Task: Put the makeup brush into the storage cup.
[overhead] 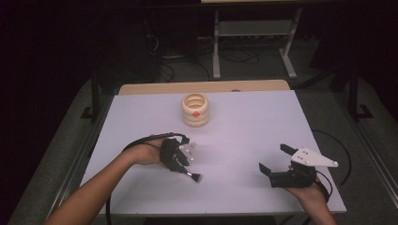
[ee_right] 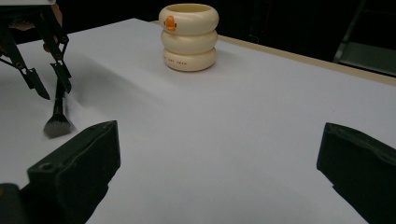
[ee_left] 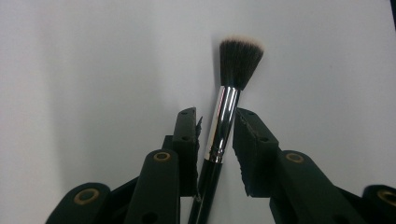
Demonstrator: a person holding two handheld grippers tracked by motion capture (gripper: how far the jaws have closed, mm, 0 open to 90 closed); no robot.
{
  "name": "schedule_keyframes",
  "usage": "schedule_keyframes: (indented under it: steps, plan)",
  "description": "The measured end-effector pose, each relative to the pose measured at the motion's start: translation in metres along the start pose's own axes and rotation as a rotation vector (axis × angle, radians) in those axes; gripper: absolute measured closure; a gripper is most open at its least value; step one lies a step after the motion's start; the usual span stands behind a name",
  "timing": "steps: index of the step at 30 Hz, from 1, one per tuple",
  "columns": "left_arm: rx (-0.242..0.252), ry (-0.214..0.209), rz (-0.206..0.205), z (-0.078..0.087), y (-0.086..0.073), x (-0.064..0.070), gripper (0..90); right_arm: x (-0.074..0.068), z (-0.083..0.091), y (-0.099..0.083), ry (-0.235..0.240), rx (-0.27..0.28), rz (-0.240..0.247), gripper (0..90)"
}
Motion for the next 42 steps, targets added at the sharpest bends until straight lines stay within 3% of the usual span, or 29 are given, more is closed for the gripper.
schedule_keyframes:
  steps: [12, 42]
  plan:
    - [-0.033, -0.001, -0.033, -0.006, 0.003, 0.003, 71.1, -0.001, 0.0, 0.0, 0.002, -0.004, -0.004, 0.0]
    - [-0.102, -0.006, -0.066, -0.023, 0.01, 0.007, 72.5, 0.001, 0.0, -0.001, 0.0, -0.003, -0.009, 0.0]
Point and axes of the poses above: each handheld gripper's, and its own axes: z roughly backward along the jaws, y roughly out of its top, x roughly to its right, the point moved 1 cm from there along -z, roughly forward along the jaws, and after that the axes turned 15 degrees about z, right-handed, at the moved point
